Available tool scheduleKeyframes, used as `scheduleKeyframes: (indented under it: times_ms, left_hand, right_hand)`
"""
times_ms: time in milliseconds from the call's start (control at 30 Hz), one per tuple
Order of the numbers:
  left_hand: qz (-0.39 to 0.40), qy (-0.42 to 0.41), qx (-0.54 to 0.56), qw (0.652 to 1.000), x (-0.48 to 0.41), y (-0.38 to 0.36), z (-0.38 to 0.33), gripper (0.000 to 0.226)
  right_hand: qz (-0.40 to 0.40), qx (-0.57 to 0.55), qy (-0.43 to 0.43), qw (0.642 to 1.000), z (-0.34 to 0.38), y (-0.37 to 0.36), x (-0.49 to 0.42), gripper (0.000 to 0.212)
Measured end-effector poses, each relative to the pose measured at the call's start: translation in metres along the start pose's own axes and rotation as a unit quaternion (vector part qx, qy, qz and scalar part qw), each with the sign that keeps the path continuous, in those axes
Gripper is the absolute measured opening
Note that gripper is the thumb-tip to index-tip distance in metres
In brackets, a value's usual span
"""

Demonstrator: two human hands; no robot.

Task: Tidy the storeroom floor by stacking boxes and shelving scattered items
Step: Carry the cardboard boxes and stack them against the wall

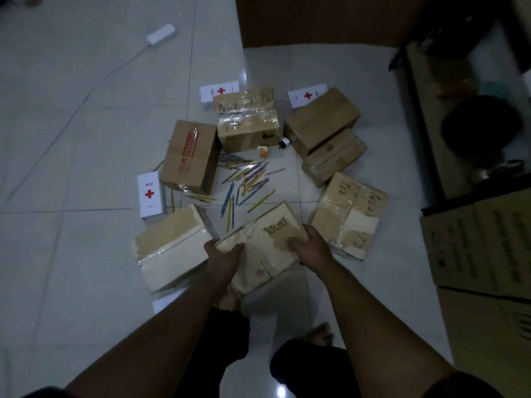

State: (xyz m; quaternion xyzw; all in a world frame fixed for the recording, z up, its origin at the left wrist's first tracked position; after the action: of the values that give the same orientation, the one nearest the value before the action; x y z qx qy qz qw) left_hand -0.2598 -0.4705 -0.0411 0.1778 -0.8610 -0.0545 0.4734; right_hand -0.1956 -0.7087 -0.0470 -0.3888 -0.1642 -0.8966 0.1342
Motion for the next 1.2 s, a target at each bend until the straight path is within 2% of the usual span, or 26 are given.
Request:
scheduleKeyframes:
  times_ms: [100, 267, 333, 467, 567, 700, 833, 900, 967, 1200]
  left_hand:
    - [0.019, -0.035, -0.038, 0.998, 0.065, 0.017, -0.045, 0.068]
    - [0.084, -0.126, -0.091, 0.984, 0.179, 0.034, -0.117, 0.066]
    - [0.107, -0.157, -0.11, 0.976, 0.22, 0.032, -0.14, 0.069]
    - [0.173, -0.21, -0.151, 0.95, 0.28, 0.015, -0.177, 0.075]
    - [0.208, -0.287, -0.179, 0.918, 0.307, -0.004, -0.209, 0.073]
    - [0.276, -0.355, -0.215, 0.867, 0.341, -0.041, -0.259, 0.073]
    - [0.328, -0.413, -0.234, 0.816, 0.376, -0.079, -0.303, 0.082]
    - [0.348, -0.447, -0.239, 0.789, 0.395, -0.098, -0.32, 0.079]
    - [0.375, -0.475, -0.236, 0.76, 0.415, -0.113, -0.333, 0.073]
    - [0.446, -0.55, -0.239, 0.664, 0.489, -0.164, -0.353, 0.071]
  right_hand:
    - [-0.023, -0.035, 0.007, 0.999, 0.038, 0.024, 0.067, 0.048]
    - [-0.077, -0.115, 0.031, 0.99, 0.089, 0.063, 0.184, 0.04]
    - [-0.115, -0.138, 0.045, 0.983, 0.103, 0.08, 0.224, 0.043]
    - [-0.205, -0.179, 0.081, 0.959, 0.126, 0.113, 0.295, 0.048]
    - [-0.268, -0.216, 0.094, 0.934, 0.137, 0.137, 0.336, 0.05]
    - [-0.348, -0.262, 0.117, 0.892, 0.147, 0.176, 0.381, 0.058]
    - [-0.432, -0.289, 0.147, 0.842, 0.162, 0.207, 0.426, 0.052]
    - [-0.474, -0.293, 0.163, 0.814, 0.168, 0.219, 0.448, 0.052]
    - [-0.513, -0.297, 0.179, 0.785, 0.173, 0.228, 0.47, 0.049]
    - [-0.62, -0.34, 0.212, 0.675, 0.166, 0.242, 0.542, 0.051]
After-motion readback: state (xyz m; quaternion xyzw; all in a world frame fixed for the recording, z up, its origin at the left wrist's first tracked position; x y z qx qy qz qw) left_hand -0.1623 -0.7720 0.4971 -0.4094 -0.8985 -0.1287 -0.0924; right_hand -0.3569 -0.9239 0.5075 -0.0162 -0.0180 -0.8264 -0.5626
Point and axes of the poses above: each hand's wrist, its own x-axis away from the middle knuckle, its own y-axis out of the back of the hand, z = x × y, the point moved 3 cm from there along -x, towards the middle knuckle, and after that the axes turned 7 degrees about z, right-handed, at the moved point
